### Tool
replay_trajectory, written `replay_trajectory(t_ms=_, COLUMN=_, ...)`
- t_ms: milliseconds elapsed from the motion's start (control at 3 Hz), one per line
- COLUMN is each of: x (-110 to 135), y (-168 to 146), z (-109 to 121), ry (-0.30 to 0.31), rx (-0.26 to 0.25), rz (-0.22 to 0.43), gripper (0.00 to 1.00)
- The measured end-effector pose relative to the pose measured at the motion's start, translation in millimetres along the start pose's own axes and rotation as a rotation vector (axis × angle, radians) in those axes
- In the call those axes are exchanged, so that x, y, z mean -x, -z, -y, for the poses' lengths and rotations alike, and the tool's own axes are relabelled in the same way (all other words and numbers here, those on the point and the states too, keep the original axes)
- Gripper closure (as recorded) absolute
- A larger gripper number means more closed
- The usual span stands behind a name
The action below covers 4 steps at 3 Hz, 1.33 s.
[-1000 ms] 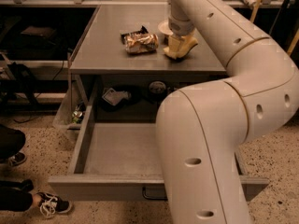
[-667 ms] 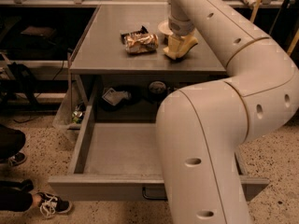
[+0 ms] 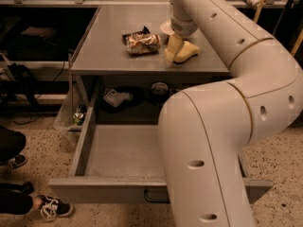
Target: Pick sponge from top drawer and place on counter
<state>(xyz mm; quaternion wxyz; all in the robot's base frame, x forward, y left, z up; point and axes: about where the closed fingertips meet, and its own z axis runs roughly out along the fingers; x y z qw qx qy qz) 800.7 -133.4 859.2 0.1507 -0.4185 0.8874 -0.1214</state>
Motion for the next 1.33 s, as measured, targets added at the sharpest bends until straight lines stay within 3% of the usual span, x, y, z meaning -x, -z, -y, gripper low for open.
replay_trajectory(t_ms=333, x=-24, y=40, z=14, ry=-0.096, rx=0.004, rz=0.021, gripper=0.00)
replay_trajectory(t_ms=1000, x=-120, y=200, z=68, ry=-0.357, rx=-0.098, rz=0.140, gripper=0.00)
replay_trajectory(t_ms=1333, x=-114, y=200, z=73, ry=-0.355, rx=-0.113, rz=0.163, gripper=0.00)
